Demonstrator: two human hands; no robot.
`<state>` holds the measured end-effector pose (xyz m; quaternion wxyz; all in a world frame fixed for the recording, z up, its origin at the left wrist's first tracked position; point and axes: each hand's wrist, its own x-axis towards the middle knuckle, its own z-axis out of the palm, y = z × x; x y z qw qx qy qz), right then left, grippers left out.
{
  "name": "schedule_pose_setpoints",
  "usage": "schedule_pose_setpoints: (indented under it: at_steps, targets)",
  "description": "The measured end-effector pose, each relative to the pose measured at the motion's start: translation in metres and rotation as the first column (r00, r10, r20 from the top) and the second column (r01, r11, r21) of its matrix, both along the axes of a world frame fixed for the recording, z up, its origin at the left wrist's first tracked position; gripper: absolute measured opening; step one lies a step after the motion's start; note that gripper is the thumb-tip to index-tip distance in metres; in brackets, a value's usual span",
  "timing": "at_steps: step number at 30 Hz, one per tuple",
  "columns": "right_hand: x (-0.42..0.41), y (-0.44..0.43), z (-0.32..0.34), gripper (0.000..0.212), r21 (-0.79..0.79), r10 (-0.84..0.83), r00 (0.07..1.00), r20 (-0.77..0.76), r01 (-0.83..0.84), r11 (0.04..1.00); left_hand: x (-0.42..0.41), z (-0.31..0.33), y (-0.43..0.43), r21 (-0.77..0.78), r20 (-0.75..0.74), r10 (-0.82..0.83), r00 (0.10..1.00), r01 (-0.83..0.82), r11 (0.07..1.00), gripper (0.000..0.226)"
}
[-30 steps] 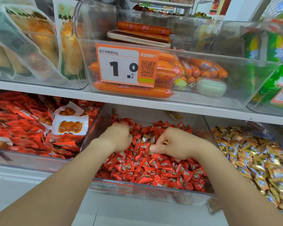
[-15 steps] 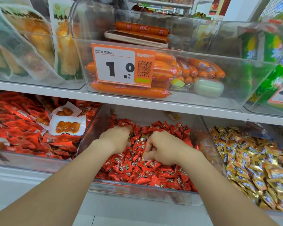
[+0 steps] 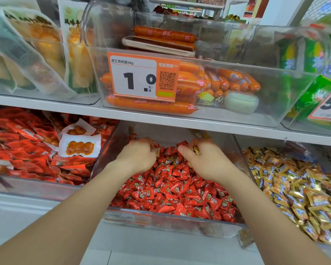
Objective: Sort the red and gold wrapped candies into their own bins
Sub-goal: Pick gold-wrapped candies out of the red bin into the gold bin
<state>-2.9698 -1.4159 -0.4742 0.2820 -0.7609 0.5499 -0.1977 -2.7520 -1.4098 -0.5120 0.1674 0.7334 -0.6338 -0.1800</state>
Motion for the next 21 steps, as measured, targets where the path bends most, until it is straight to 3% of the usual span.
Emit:
schedule_pose_setpoints:
  at_steps: [3,5,8,12,16,18,20,21]
  targets:
    - [0.002,0.005,-0.003,0.023,0.118,-0.056,0.967,0.248,0.027,0.993,-0.014,0.021,0.018,0.041,-0.387,0.016,0.922,0.000,0.999,0.019]
    - [0.000,0.015,0.002,0.022,0.102,-0.039,0.951,0.306,0.008,0.995,-0.026,0.032,0.037,0.087,-0.639,-0.014,0.769,0.090,0.992,0.021]
    - [-0.010,0.038,0.012,0.029,0.075,-0.051,0.940,0.337,0.027,0.997,-0.044,0.044,0.064,0.022,-0.826,-0.067,0.560,0.151,0.988,0.016]
    - [-0.042,0.072,0.030,0.034,0.350,-0.171,0.859,0.482,-0.010,0.937,-0.073,0.057,0.092,-0.030,-0.833,-0.146,0.534,0.220,0.975,0.019]
    - [-0.096,0.084,0.042,0.032,0.310,-0.216,0.811,0.544,0.045,0.950,-0.124,0.064,0.107,-0.057,-0.823,-0.138,0.551,0.162,0.985,0.022]
    - [-0.127,0.077,0.038,0.024,0.118,-0.278,0.797,0.536,0.256,0.960,-0.152,0.069,0.109,-0.120,-0.751,-0.187,0.633,0.148,0.982,0.013]
    - [-0.161,0.063,0.025,0.010,-0.253,-0.342,0.847,0.407,0.465,0.849,-0.183,0.075,0.108,-0.239,-0.592,-0.312,0.743,0.208,0.949,0.010]
    - [-0.177,0.055,0.016,0.004,-0.386,-0.378,0.869,0.318,0.483,0.786,-0.200,0.077,0.105,-0.304,-0.494,-0.372,0.786,0.245,0.921,0.009]
